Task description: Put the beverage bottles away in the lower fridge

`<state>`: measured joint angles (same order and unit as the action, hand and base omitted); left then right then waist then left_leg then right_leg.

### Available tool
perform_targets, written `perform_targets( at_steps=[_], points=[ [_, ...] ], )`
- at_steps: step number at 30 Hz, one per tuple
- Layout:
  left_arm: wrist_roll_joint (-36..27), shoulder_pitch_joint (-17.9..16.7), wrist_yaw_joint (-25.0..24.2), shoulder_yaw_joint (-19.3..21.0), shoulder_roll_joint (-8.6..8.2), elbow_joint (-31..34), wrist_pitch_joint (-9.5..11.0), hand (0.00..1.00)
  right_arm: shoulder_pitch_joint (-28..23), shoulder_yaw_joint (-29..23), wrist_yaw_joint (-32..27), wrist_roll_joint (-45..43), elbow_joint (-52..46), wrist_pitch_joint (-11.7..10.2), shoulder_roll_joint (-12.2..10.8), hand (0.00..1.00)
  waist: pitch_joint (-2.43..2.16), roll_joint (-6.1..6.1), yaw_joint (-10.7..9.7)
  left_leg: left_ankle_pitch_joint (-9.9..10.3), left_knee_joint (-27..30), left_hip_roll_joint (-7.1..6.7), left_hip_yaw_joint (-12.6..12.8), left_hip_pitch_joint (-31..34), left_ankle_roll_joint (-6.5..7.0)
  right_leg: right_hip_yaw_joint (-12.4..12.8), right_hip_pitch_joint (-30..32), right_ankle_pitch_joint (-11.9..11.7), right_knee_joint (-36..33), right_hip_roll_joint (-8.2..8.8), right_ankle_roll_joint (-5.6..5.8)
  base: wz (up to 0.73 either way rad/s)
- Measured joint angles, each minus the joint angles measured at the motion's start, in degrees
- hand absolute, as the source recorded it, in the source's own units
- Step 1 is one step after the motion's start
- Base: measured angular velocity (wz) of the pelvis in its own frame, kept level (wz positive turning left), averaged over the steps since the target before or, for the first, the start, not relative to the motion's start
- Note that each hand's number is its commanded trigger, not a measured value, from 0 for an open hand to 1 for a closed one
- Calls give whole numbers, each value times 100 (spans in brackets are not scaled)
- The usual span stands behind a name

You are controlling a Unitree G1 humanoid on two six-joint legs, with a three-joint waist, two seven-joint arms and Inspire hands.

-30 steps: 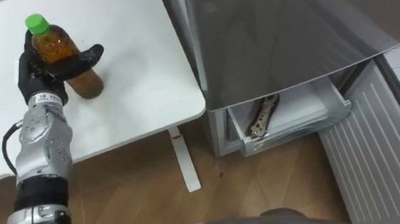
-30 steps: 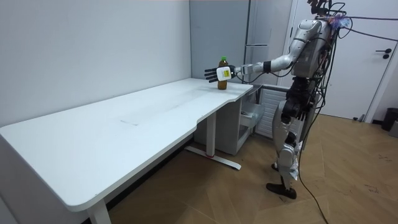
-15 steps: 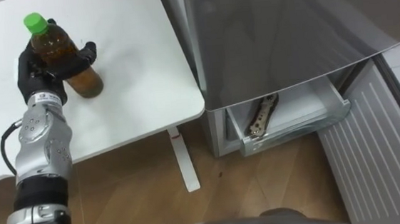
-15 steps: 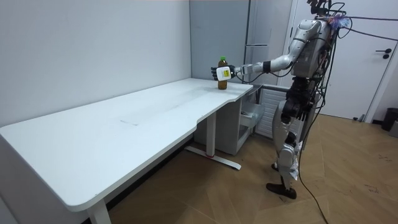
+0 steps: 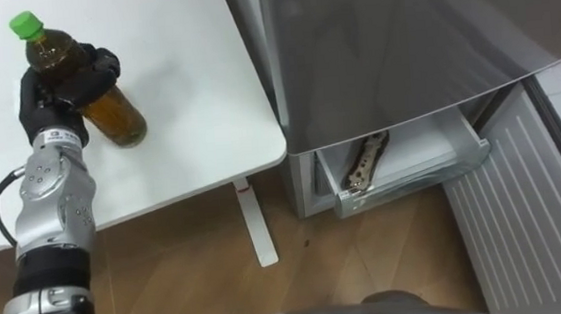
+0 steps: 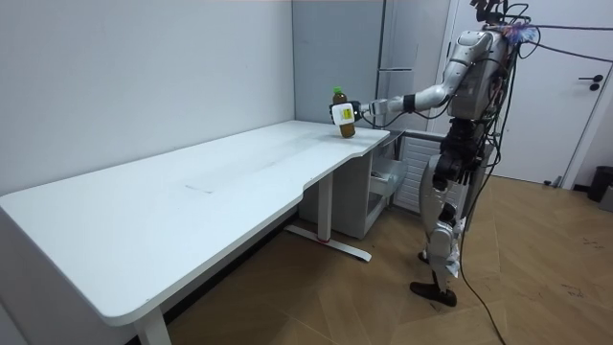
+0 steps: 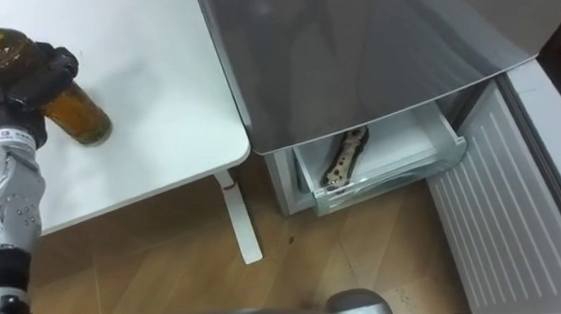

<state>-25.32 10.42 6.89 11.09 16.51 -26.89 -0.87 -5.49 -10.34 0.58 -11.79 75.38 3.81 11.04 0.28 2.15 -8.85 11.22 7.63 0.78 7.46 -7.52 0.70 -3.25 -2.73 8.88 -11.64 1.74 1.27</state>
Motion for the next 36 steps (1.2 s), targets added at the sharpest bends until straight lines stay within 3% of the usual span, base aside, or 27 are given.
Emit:
perform_targets(
  at_steps=[7, 13, 15, 18, 19, 25, 29, 36],
  points=[
    [5, -1, 39, -10, -20, 93, -72, 100, 35, 2, 90, 2, -12, 2, -9, 0, -11, 15, -4, 0, 9, 1, -8, 36, 0, -14, 16, 0, -2, -1, 0, 0],
    [7, -21, 311, -156, -147, 896, -128, 100, 79, 30, 19, 159, -658, -33, -59, 0, -18, -4, 168, -4, 33, -2, -64, 97, 0, -73, 78, -3, 3, 13, -3, 3],
    [8, -25, 362, -270, -154, 1138, -127, 100, 243, 81, -54, 309, -678, -175, -99, 0, -23, -22, 246, -4, 55, -1, -70, 91, 0, -77, 61, -3, 3, 16, -3, 2],
    [-58, -60, 358, -454, -193, 1494, -124, 100, 430, 259, -40, 524, -690, -364, -214, 0, -16, -75, 309, -4, 84, 2, -160, 75, 0, -166, -17, -3, 25, 24, -3, 15],
    [-88, -124, 354, -516, -224, 1608, -124, 100, 439, 357, -39, 623, -725, -396, -269, 0, -32, -100, 310, -4, 102, 1, -188, 68, -1, -200, -73, -5, 81, 26, -7, 21],
    [-35, -629, 147, -780, -455, 2276, -125, 100, 385, 1004, 222, 705, -1255, -397, -340, 0, -30, -110, 579, 2, 111, -1, -267, 119, -8, -266, -105, -3, 110, 28, -13, 7],
    [-41, -649, 17, -994, -455, 2390, -125, 100, 418, 1255, 457, 698, -1586, -560, -344, 0, -30, -108, 633, 0, 203, -25, -428, 225, -7, -478, -103, 1, 118, 71, -17, 22],
    [9, -784, -163, -1006, -521, 2837, -115, 100, 214, 1714, 875, 393, -2376, -565, -381, 0, -30, -104, 870, 0, 223, -34, -455, 288, -7, -529, -87, 6, 117, 88, -12, 4]
  ],
)
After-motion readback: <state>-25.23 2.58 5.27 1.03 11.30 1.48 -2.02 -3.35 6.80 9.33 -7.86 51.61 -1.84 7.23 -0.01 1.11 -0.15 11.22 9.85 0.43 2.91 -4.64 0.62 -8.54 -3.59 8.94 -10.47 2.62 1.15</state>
